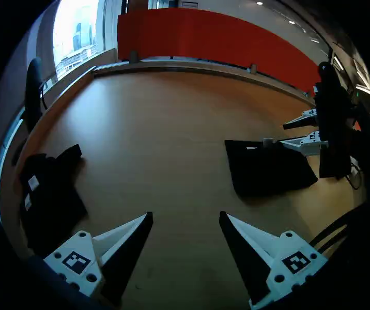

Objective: Fold towel

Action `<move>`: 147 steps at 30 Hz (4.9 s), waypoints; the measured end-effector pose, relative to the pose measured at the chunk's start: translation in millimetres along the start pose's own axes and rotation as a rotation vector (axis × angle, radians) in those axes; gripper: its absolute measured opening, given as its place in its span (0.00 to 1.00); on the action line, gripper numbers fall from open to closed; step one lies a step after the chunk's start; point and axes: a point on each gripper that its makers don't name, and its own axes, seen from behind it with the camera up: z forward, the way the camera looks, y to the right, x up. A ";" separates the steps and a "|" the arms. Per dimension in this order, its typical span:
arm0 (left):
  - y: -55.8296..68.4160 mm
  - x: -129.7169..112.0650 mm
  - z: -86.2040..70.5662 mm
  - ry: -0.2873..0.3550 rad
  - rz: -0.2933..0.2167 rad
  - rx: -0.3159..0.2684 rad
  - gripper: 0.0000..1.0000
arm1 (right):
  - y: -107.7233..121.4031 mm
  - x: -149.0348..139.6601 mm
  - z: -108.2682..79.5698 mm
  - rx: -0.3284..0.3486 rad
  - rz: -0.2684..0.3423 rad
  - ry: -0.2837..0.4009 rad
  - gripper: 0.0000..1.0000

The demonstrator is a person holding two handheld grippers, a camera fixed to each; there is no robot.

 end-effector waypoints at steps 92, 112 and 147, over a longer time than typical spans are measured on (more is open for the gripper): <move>16.9 -16.2 -21.1 0.009 0.032 -0.020 0.95 | -31.0 -151.3 -117.1 -0.015 0.114 -0.076 0.79; 18.4 -17.8 -20.1 0.004 0.035 -0.027 0.95 | -43.6 -165.8 -114.9 0.074 0.133 -0.141 0.30; 14.1 -18.1 -21.0 0.007 0.030 -0.020 0.95 | -31.1 -136.0 -122.5 0.043 0.110 -0.091 0.05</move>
